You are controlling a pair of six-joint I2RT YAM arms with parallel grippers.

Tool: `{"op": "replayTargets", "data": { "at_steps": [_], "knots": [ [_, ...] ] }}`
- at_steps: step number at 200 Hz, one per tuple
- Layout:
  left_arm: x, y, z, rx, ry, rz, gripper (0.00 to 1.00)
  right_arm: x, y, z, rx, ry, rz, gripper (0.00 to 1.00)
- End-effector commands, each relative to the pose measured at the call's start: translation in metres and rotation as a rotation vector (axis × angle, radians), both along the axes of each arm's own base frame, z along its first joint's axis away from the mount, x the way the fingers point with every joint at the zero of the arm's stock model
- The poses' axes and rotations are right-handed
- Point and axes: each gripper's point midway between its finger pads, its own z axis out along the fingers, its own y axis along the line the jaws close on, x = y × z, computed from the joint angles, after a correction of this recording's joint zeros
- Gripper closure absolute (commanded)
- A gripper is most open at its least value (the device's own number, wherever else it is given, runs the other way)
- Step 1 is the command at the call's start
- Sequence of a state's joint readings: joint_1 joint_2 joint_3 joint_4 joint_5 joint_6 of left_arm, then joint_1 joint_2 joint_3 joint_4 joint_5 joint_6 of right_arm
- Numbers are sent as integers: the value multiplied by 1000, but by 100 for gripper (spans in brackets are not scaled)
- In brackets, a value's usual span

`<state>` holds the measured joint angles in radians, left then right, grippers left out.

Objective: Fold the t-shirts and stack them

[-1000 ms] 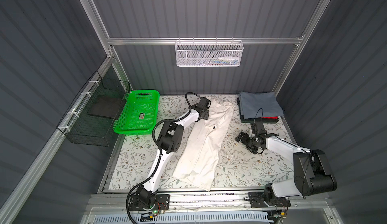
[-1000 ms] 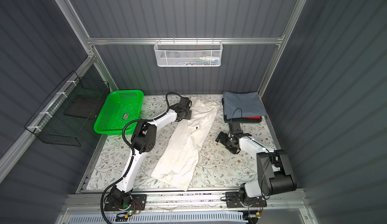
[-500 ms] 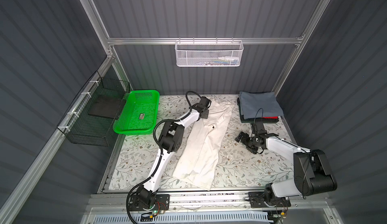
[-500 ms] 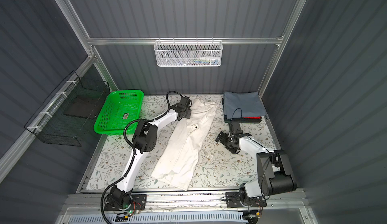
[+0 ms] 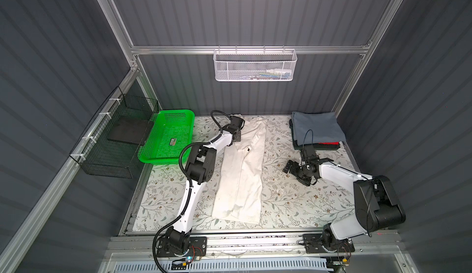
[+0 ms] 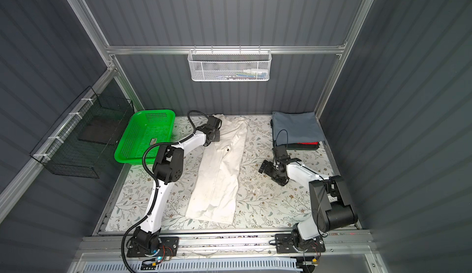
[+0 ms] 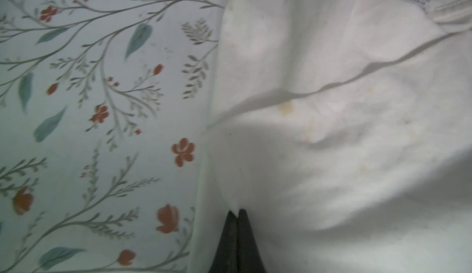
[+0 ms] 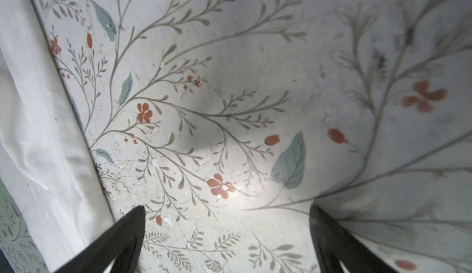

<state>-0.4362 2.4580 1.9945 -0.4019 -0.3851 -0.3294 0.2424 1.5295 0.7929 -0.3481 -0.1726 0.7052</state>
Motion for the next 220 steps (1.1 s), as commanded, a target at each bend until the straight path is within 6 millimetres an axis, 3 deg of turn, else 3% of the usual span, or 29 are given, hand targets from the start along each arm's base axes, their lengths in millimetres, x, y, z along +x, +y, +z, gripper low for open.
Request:
{"op": "replayTargets", "data": {
  "at_steps": [1, 54, 85, 111, 147, 169, 198, 220],
  "knots": [
    [-25, 49, -35, 12, 127, 150, 94, -1, 9, 0, -32, 31, 41, 1],
    [-20, 74, -34, -52, 130, 243, 94, -11, 49, 7, 12, 39, 120, 1],
    [-9, 69, -31, -103, 132, 223, 92, -22, 71, 6, 57, 55, 154, 3],
    [-11, 62, -20, -134, 140, 187, 67, -29, 81, 7, 56, 57, 174, 3],
    [-26, 62, 19, -188, 59, 159, 35, -40, 85, 4, 54, 69, 180, 1],
    [-37, 63, 42, -210, 36, 139, 29, -44, 87, 9, 38, 51, 192, 1],
    [-57, 57, 74, -265, 9, 95, 1, -64, 97, 12, 85, 84, 251, 1],
    [-83, 59, 95, -283, -12, 77, 0, -89, 96, 8, 95, 128, 277, 1]
  ]
}}
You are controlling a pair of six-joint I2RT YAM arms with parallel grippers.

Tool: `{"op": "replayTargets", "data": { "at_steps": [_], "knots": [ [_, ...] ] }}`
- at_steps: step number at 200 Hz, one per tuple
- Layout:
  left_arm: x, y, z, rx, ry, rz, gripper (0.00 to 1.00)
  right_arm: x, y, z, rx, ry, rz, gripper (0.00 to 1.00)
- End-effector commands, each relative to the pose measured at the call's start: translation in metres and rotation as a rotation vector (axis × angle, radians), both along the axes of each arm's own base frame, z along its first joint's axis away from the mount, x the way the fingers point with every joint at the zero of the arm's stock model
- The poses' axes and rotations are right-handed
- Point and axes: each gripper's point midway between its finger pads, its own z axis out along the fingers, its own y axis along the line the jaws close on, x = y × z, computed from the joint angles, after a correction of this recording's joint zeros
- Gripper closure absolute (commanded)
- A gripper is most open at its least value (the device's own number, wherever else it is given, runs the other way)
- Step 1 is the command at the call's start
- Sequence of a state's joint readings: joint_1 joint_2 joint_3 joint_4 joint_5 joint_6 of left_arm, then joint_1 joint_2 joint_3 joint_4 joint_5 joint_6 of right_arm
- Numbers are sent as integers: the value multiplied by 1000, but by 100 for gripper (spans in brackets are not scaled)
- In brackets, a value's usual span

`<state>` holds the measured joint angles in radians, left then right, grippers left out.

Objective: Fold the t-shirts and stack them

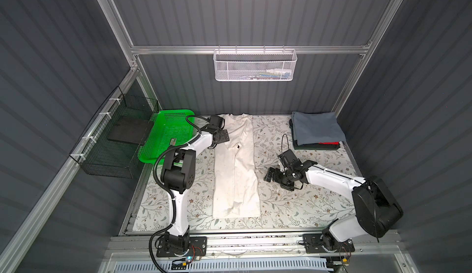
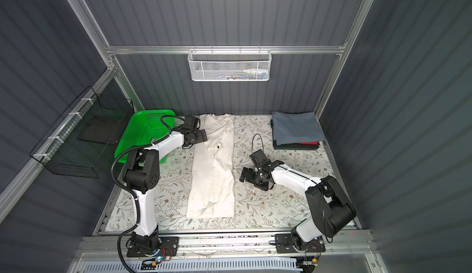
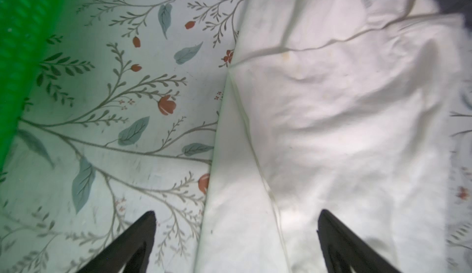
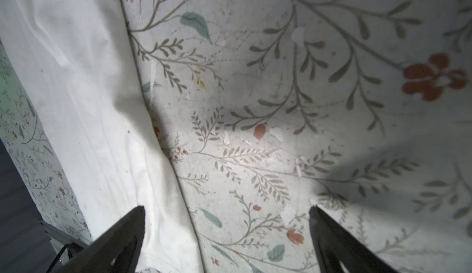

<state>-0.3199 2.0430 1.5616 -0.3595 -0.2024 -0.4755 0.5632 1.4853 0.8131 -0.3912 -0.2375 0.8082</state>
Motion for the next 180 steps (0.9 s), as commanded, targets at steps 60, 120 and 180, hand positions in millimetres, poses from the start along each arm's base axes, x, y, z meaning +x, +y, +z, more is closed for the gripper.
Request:
{"op": "replayTargets", "data": {
  "at_steps": [60, 120, 180],
  "knots": [
    [-127, 12, 53, -121, -79, -38, 0, -65, 9, 2, -2, 65, 78, 4],
    [-228, 31, 31, -64, 42, -96, 0, -82, 21, 6, 3, 98, 152, 20],
    [-301, 27, -20, -191, 209, -141, 0, -88, 42, -6, 41, 116, 142, 22]
  ]
}}
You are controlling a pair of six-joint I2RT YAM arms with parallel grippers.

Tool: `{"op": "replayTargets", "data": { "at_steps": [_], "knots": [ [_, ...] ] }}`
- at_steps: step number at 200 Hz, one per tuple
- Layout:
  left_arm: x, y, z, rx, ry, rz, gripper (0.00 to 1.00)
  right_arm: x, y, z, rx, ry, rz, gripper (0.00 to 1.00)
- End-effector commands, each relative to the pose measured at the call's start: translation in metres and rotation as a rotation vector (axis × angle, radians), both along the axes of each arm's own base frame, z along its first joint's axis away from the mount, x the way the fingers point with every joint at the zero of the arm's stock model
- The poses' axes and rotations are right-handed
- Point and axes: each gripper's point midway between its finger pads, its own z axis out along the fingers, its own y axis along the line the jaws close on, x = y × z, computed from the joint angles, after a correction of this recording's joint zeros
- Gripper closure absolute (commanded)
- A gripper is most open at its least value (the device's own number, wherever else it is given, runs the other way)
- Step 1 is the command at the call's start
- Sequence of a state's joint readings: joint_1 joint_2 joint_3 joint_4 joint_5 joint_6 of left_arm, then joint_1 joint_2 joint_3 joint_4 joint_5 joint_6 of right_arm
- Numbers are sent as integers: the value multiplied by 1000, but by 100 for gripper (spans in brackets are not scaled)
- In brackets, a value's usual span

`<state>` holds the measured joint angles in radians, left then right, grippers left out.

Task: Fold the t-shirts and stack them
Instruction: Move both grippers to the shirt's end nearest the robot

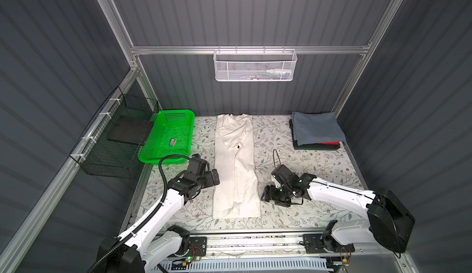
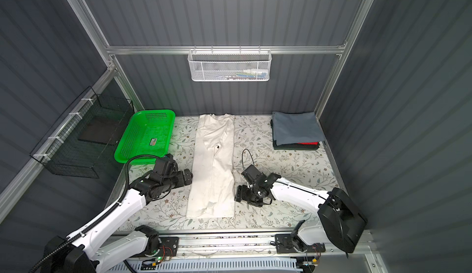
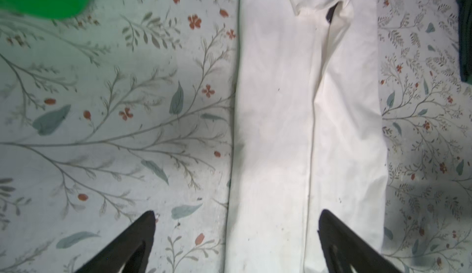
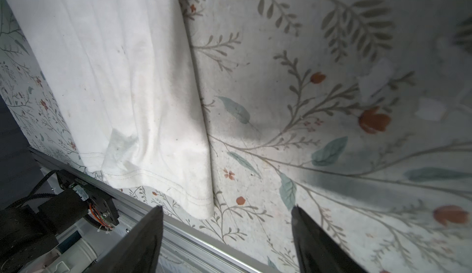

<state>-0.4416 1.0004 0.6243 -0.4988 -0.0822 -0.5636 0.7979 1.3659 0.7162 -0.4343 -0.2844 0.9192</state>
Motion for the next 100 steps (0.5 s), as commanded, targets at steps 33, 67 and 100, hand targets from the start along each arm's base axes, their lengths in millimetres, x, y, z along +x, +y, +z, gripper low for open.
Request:
{"op": "replayTargets", "data": {
  "at_steps": [33, 67, 100],
  "knots": [
    [-54, -5, -39, -68, 205, -41, 0, -9, 16, -6, 2, 33, -18, 21],
    [-61, -15, -37, -115, 236, -63, 0, -15, 16, -12, -20, 47, -24, 23],
    [-65, -17, -40, -116, 273, -63, 1, -19, 19, -20, -5, 54, -41, 28]
  ]
}}
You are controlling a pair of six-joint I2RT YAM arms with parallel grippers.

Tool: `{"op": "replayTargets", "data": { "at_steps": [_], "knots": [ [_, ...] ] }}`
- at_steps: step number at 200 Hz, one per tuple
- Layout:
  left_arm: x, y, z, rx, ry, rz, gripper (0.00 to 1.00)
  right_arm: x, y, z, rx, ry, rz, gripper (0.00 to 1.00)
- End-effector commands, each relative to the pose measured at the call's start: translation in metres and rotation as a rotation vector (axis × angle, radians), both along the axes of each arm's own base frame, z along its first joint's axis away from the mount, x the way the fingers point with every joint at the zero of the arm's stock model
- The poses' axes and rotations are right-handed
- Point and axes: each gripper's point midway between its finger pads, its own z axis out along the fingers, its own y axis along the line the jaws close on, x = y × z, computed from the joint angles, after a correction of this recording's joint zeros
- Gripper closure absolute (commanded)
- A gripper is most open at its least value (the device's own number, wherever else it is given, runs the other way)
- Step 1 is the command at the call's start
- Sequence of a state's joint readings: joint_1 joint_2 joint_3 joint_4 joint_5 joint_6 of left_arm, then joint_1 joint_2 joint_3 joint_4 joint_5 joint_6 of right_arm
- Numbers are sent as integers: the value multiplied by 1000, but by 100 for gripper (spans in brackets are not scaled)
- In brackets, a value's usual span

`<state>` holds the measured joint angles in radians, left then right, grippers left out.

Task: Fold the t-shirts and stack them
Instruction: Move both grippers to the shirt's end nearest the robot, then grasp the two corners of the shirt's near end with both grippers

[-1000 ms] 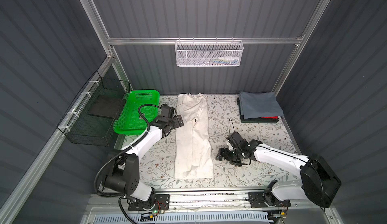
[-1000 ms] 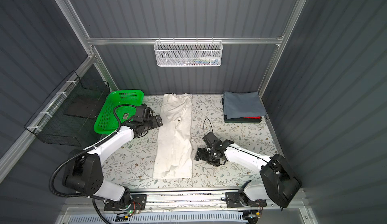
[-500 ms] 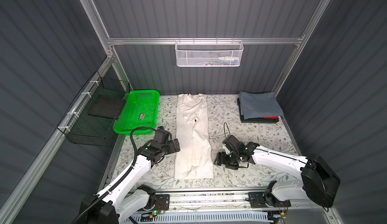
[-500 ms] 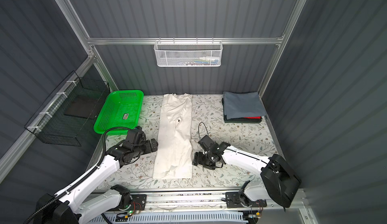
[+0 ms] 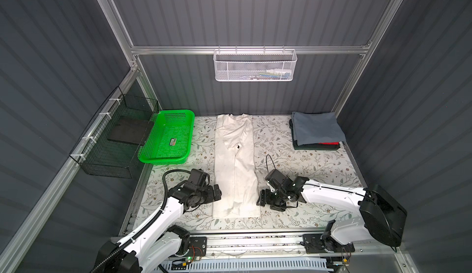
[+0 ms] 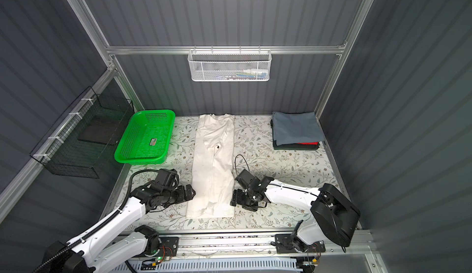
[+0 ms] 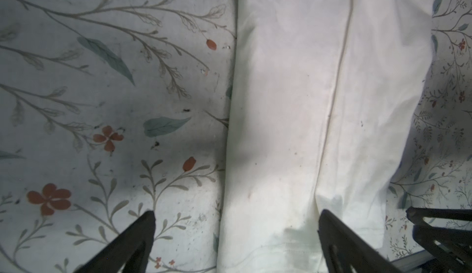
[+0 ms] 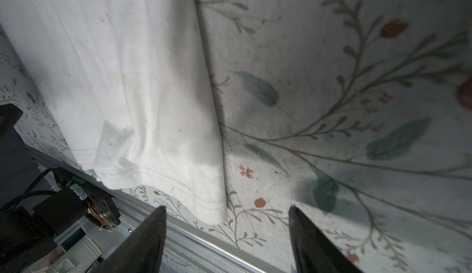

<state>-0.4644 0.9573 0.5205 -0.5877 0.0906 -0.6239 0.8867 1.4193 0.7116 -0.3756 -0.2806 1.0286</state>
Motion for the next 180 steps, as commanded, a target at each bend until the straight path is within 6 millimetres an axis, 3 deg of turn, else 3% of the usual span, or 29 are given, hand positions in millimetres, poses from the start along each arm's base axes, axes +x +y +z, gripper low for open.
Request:
{"op": "replayTargets", "data": {
  "at_steps": [1, 55, 92, 180],
  "knots": [
    [-9, -4, 0, -20, 58, -3, 0, -2, -1, -9, -9, 8, -32, 28],
    [-16, 2, 4, -33, 61, 81, 4, -15, 4, -13, 33, 35, 0, 30],
    [-25, 8, -5, -44, 72, 161, 12, -22, -9, -17, -4, 15, 59, 33],
    [-41, -21, -28, 73, 113, 85, 19, -30, 8, -18, 56, 52, 133, 43]
  ]
}}
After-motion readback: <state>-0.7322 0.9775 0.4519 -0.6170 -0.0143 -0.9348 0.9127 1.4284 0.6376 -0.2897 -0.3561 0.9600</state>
